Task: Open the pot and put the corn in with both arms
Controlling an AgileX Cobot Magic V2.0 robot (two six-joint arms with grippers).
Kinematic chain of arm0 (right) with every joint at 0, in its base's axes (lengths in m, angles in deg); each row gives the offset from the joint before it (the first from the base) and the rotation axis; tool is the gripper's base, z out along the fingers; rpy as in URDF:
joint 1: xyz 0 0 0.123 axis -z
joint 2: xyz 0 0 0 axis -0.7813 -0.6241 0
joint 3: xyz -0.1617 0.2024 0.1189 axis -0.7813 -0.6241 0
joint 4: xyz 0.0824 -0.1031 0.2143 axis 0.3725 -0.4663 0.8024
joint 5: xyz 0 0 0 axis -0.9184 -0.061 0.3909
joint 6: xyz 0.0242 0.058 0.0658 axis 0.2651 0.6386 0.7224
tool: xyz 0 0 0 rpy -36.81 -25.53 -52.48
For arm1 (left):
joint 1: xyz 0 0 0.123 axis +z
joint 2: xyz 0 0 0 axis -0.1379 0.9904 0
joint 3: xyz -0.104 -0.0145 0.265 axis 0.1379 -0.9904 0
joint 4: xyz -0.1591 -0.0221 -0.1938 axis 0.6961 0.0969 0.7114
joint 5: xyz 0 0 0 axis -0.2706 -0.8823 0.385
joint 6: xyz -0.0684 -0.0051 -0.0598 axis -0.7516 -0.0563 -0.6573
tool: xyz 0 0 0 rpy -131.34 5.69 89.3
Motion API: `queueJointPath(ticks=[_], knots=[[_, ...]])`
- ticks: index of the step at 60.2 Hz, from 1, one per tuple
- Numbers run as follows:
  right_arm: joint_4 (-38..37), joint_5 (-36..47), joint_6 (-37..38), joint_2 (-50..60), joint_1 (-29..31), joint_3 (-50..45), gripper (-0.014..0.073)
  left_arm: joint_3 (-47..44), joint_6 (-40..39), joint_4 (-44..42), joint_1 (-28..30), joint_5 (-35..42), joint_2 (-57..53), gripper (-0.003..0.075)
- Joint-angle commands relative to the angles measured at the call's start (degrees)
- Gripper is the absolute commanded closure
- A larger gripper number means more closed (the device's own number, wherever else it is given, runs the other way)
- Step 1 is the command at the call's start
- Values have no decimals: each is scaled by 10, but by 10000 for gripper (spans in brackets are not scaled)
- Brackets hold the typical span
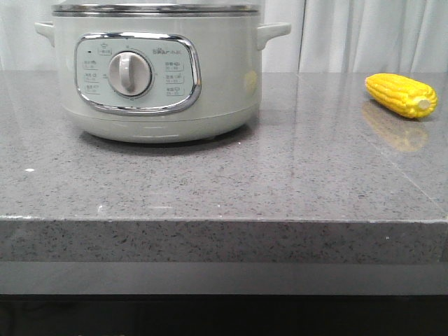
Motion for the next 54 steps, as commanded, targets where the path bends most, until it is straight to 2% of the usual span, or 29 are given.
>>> queueJointPath(ticks=[1, 29, 33, 36, 38, 43, 44, 50, 54], knots=[[1, 23, -4, -47, 4, 25, 713, 21, -5, 5, 0, 27, 30, 741], [1, 5, -4, -161, 4, 25, 713, 21, -5, 5, 0, 25, 73, 739], [1, 3, -4, -168, 4, 25, 711, 21, -5, 5, 0, 24, 73, 720], [1, 3, -4, -171, 4, 25, 707, 21, -5, 5, 0, 24, 73, 663], [1, 3, -4, -173, 4, 25, 700, 21, -5, 5, 0, 24, 73, 599], [1, 3, -4, -173, 4, 25, 620, 21, -5, 5, 0, 24, 73, 392], [1, 4, -4, -173, 4, 25, 589, 21, -5, 5, 0, 24, 73, 337], [1, 4, -4, -173, 4, 25, 368, 21, -5, 5, 0, 25, 73, 157], [1, 4, -4, -173, 4, 25, 204, 21, -5, 5, 0, 25, 73, 142]])
